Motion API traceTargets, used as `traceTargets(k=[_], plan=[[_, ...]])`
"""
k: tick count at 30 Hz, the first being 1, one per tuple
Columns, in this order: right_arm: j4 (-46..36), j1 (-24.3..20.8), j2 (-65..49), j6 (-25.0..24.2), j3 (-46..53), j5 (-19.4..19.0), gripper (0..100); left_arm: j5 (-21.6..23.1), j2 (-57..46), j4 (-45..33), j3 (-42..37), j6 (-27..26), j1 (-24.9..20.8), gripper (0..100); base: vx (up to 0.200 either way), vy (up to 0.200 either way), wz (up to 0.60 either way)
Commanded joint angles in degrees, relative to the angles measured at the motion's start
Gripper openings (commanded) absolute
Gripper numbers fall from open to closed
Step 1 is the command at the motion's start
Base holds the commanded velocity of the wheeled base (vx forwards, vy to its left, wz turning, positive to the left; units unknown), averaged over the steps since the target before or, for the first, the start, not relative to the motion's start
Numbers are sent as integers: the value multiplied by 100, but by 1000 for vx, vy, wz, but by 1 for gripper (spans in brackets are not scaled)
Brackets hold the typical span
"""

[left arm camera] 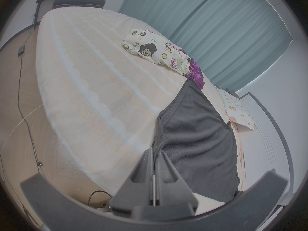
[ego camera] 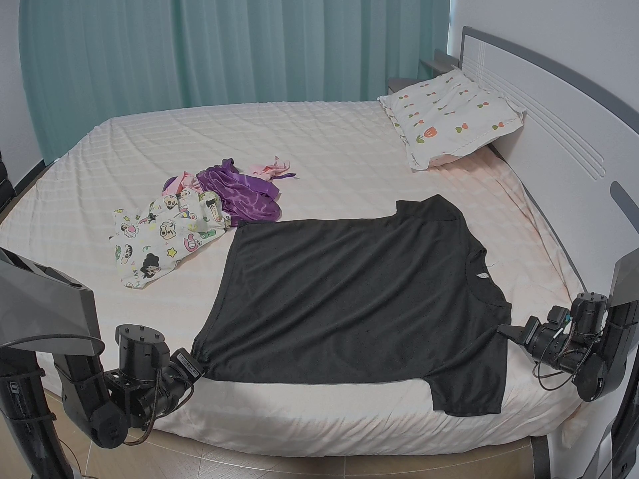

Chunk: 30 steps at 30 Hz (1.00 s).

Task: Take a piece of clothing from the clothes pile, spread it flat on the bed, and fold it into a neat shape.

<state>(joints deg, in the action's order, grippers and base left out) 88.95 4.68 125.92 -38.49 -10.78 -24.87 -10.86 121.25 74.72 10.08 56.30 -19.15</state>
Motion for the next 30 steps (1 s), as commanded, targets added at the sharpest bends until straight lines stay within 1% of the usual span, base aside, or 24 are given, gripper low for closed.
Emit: traceTargets(k=[1, 6, 10, 11, 12, 14, 17, 19, 24, 25, 28, 30], plan=[[61, 6, 161, -1, -56, 0, 100, 31, 22, -1, 3, 22, 17, 0, 0, 0, 0], [61, 94, -234, -1, 120, 0, 100, 40, 39, -1, 3, 31, 43, 0, 0, 0, 0], [61, 112, -586, 8, 621, 0, 100, 75, 31, -1, -15, 31, 25, 0, 0, 0, 0], [61, 94, -700, 17, 928, -18, 100, 84, 31, -1, -15, 39, 34, 0, 0, 0, 0], [69, 77, -726, 17, 1034, -27, 100, 84, 31, -1, -15, 31, 25, 0, 0, 0, 0], [-212, -46, -876, -89, 1078, 35, 100, 84, 31, -1, -15, 39, 34, 0, 0, 0, 0], [-950, -20, -1113, -19, 1078, -9, 100, 84, 22, -1, -24, 39, 34, 0, 0, 0, 0], [-1258, -81, -1183, -1, 1078, -36, 100, 84, 22, -1, -24, 39, 34, 0, 0, 0, 0], [-1961, -257, -1140, 456, 1078, -44, 100, 84, 31, -1, -33, 39, 43, 0, 0, 0, 0], [-2172, -266, -1148, 623, 1078, -62, 100, 84, 31, -1, -33, 39, 43, 0, 0, 0, 0], [-2304, -363, -1140, 702, 1078, -167, 100, 84, 39, -1, -24, 31, 43, 0, 0, 0, 0], [-2312, -415, -1104, 702, 1078, -167, 100, 84, 39, -1, -41, 31, 52, 0, 0, 0, 0]])
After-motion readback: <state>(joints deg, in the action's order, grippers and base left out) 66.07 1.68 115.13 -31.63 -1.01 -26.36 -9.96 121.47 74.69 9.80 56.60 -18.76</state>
